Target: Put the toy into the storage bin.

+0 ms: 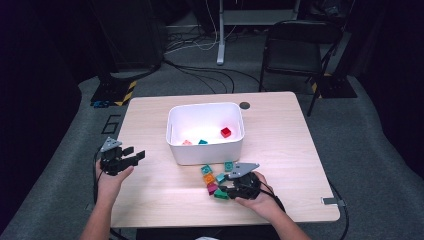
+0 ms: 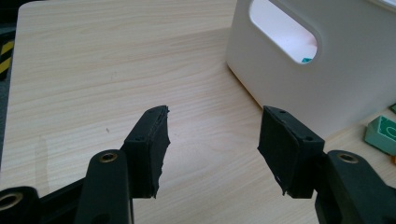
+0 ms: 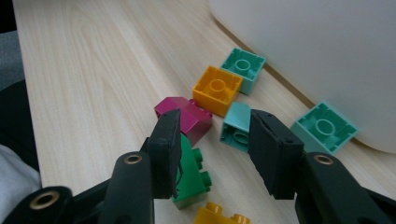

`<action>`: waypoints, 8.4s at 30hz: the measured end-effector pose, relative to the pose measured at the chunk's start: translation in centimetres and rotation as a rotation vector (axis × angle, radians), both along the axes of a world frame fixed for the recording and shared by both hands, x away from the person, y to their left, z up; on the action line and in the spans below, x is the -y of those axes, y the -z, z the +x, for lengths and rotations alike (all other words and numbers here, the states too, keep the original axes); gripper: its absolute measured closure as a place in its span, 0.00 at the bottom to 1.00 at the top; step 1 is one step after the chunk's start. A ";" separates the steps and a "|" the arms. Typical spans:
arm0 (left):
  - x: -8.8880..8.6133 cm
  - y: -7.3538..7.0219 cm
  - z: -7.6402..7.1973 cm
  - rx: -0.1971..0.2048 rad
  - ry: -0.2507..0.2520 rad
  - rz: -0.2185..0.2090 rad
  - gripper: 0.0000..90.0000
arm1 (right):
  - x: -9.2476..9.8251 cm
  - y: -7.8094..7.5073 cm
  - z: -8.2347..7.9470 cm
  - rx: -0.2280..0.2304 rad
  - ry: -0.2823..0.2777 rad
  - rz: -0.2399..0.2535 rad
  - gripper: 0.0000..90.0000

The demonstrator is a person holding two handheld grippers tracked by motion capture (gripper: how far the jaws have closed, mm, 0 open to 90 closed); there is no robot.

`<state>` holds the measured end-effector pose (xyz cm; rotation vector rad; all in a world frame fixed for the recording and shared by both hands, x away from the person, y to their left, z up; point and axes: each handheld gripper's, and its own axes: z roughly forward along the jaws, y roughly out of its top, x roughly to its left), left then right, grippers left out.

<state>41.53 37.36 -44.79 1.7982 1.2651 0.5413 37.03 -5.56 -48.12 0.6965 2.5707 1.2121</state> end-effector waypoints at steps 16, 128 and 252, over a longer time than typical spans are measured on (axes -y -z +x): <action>0.0 -0.1 0.0 0.005 -0.004 -0.008 0.47 | -1.1 1.5 -0.2 -0.046 -0.056 -0.052 0.62; -0.5 -0.4 -0.2 0.017 -0.009 -0.029 0.47 | -5.4 -16.8 9.3 -0.023 -0.010 0.070 0.73; 0.0 0.1 -0.2 0.003 -0.003 -0.012 0.47 | 3.2 -5.9 1.5 0.054 0.180 0.083 0.54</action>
